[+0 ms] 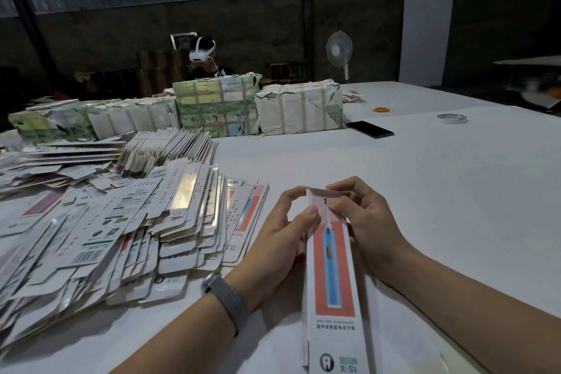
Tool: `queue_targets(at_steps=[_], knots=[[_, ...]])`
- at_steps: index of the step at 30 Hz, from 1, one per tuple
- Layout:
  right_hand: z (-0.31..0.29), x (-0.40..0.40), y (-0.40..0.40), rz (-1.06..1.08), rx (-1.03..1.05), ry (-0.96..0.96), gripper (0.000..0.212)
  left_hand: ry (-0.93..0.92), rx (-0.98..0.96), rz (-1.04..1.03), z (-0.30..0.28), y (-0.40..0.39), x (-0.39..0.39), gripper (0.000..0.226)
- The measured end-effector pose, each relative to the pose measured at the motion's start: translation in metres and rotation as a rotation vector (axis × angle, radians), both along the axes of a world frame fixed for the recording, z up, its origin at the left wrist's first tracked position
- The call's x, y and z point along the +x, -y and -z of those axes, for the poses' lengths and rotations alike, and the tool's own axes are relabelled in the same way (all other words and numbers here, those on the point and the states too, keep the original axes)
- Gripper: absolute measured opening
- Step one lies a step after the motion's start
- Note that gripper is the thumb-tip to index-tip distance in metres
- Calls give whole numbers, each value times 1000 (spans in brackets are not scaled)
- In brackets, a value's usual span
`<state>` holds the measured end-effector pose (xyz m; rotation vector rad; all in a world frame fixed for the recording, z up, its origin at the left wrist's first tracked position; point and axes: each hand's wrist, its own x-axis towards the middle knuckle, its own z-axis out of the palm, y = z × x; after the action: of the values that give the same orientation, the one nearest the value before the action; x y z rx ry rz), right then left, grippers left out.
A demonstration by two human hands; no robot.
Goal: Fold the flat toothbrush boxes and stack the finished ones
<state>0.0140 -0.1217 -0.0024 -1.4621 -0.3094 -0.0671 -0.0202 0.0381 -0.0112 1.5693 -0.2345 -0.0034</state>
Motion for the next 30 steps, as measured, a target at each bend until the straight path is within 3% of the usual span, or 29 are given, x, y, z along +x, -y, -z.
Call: queue_targets(at_steps=[6,12,16,22,30], knots=[[-3,-1,-2,20,19,-22,24,14,14,1,0,-1,-1,22],[-3,2,2,13,16,-48,28,26,30,44,-2,-1,-4,26],[-1,2,3,5,6,-78,17,34,41,56,-1,-1,-3,31],[-5,6,4,14,25,-117,35,26,60,98,-1,-1,-4,27],[-4,6,6,-9,31,-111,29,29,70,91,-2,-2,-4,27]])
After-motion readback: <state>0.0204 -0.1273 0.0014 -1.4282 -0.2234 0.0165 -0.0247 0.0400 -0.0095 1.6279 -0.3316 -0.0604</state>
